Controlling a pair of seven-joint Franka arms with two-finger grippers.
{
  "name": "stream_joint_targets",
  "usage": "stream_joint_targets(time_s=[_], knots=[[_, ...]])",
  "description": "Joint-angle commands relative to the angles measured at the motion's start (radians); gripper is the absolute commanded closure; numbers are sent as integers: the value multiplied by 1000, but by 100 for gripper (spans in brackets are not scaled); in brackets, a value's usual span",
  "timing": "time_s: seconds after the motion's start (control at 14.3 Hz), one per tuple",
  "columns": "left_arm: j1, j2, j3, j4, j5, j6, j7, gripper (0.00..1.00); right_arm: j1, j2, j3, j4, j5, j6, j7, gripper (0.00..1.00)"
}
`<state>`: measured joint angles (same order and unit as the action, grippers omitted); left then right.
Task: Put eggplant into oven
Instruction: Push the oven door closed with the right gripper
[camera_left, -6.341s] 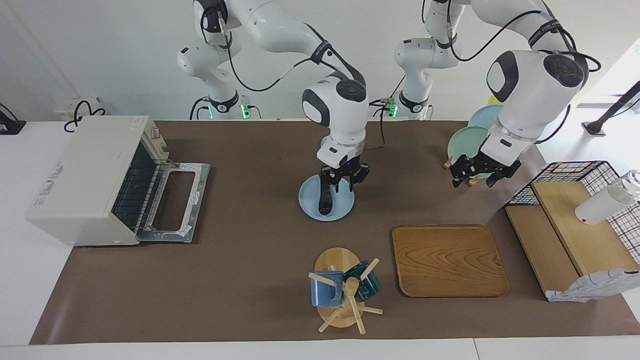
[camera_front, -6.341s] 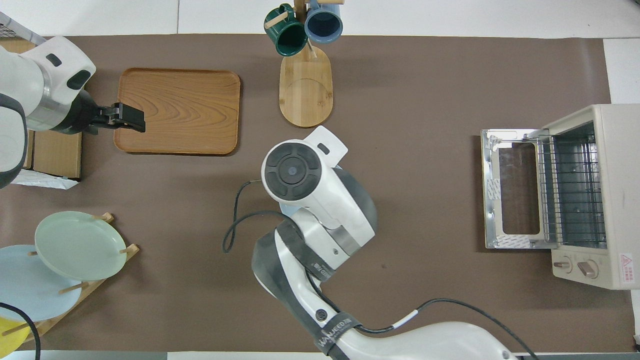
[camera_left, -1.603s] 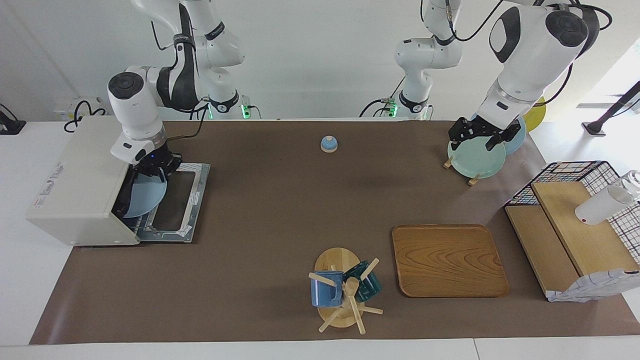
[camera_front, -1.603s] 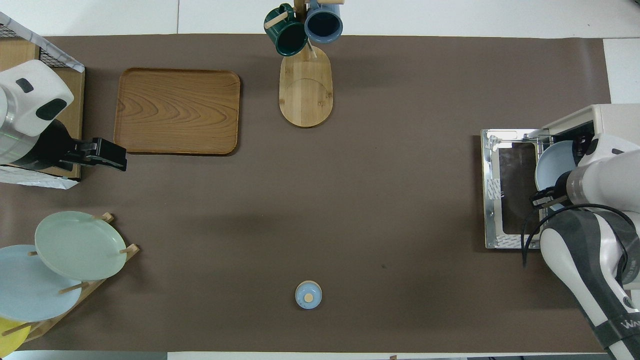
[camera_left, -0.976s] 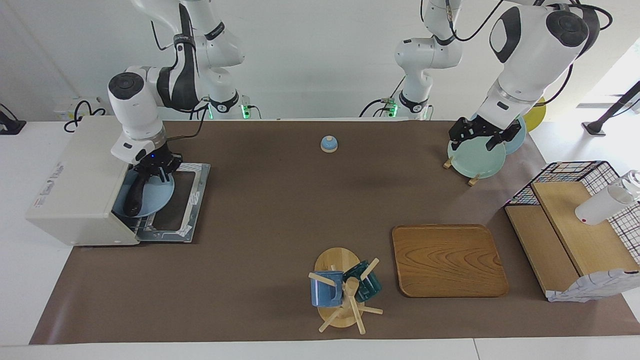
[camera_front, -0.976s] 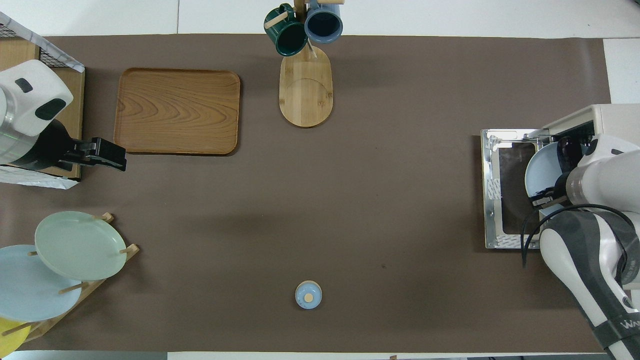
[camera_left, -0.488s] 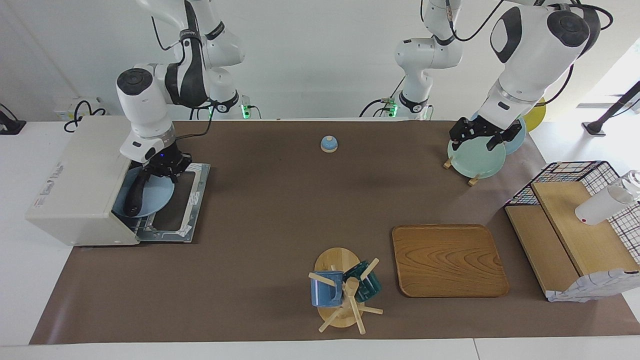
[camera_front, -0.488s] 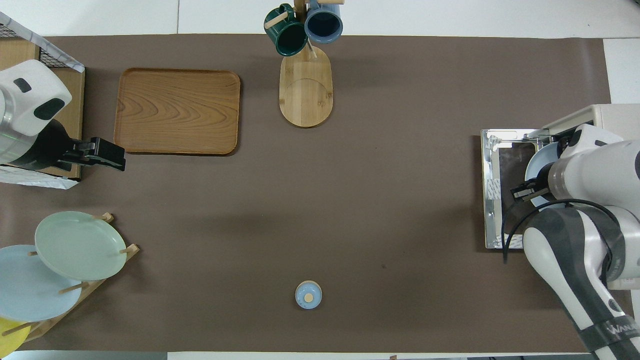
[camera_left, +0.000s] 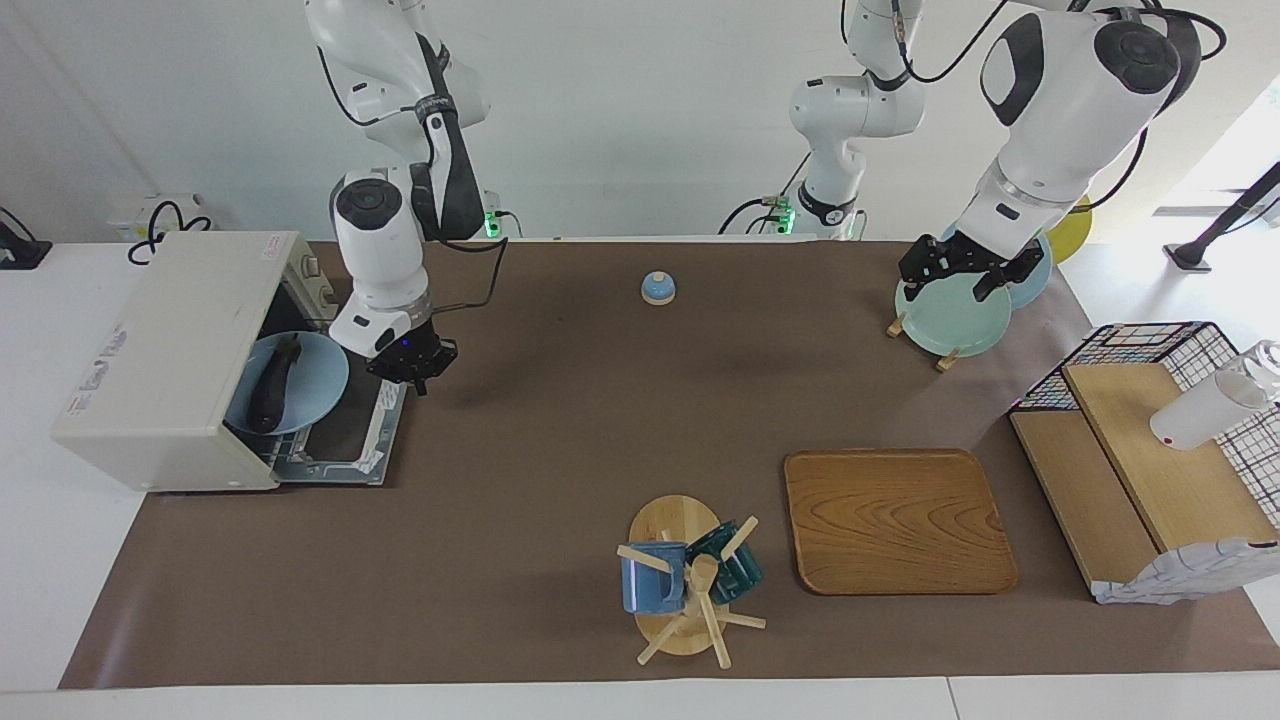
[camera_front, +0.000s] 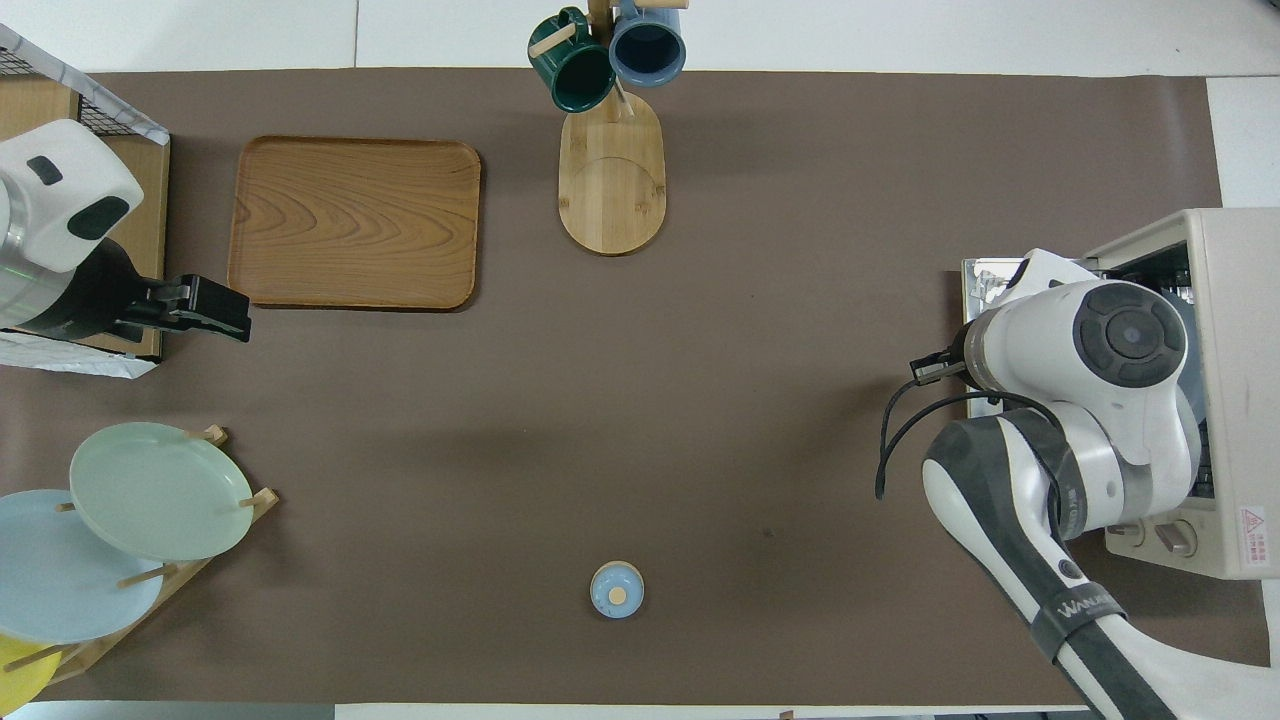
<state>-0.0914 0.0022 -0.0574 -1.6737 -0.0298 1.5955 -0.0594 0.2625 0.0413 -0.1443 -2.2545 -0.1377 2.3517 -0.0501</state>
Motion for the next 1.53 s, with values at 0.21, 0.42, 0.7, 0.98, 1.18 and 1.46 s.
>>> stream_joint_targets(time_s=[0.21, 0.42, 0.7, 0.98, 1.18, 1.46], knots=[[5, -16, 2, -12, -10, 9, 1, 0, -26, 26, 2, -34, 12, 51, -1, 100], [5, -16, 1, -12, -10, 9, 1, 0, -46, 46, 2, -46, 13, 64, -1, 100], [2, -16, 1, -12, -10, 12, -2, 0, -57, 42, 2, -69, 13, 80, -1, 100], [4, -16, 1, -12, -10, 9, 1, 0, -58, 37, 2, -108, 13, 126, -1, 100], [5, -16, 2, -12, -10, 9, 1, 0, -57, 37, 0, -103, 1, 118, -7, 100], [5, -16, 2, -12, -10, 9, 1, 0, -58, 48, -1, -22, -97, -3, -11, 100]])
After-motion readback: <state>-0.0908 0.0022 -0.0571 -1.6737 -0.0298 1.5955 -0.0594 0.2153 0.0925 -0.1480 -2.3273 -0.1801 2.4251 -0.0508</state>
